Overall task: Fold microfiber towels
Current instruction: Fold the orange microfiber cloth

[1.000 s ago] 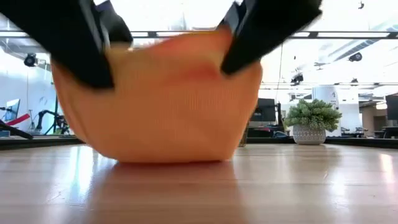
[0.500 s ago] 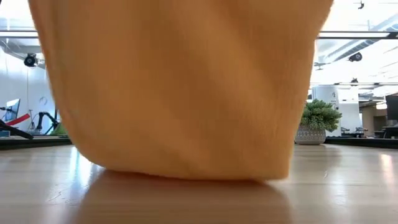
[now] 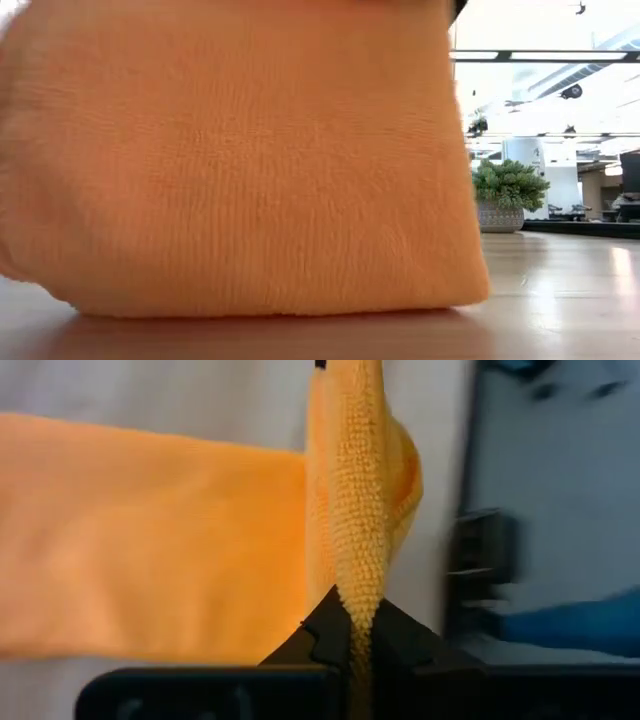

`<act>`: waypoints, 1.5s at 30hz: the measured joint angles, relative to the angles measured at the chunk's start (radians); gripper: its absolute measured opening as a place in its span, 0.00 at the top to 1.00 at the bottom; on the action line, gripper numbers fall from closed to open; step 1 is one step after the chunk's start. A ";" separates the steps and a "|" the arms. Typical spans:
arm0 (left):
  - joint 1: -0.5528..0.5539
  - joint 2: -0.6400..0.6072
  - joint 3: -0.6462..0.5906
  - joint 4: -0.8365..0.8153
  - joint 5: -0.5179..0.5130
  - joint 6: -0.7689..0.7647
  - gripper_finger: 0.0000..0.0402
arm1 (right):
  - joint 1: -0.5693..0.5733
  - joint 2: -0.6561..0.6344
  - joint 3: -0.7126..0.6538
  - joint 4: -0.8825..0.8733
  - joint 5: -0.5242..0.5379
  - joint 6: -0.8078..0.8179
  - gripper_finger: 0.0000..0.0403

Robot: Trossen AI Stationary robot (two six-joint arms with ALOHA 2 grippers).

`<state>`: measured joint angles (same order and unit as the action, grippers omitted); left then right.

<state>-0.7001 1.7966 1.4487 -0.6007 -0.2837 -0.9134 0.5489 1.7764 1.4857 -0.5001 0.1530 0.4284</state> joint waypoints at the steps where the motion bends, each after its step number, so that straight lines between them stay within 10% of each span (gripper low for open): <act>1: 0.002 0.000 0.000 -0.033 -0.025 0.001 1.00 | -0.014 0.000 0.000 -0.001 0.011 -0.008 0.97; 31: 0.248 0.000 -0.145 -0.249 -0.085 0.045 0.99 | -0.291 0.096 -0.040 -0.021 0.080 -0.153 0.94; 45: 0.275 0.000 -0.142 -0.259 -0.085 0.111 0.69 | -0.324 0.087 -0.041 -0.038 0.076 -0.141 0.64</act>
<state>-0.4248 1.7966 1.3067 -0.8594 -0.3683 -0.8023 0.2249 1.8635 1.4445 -0.5376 0.2287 0.2874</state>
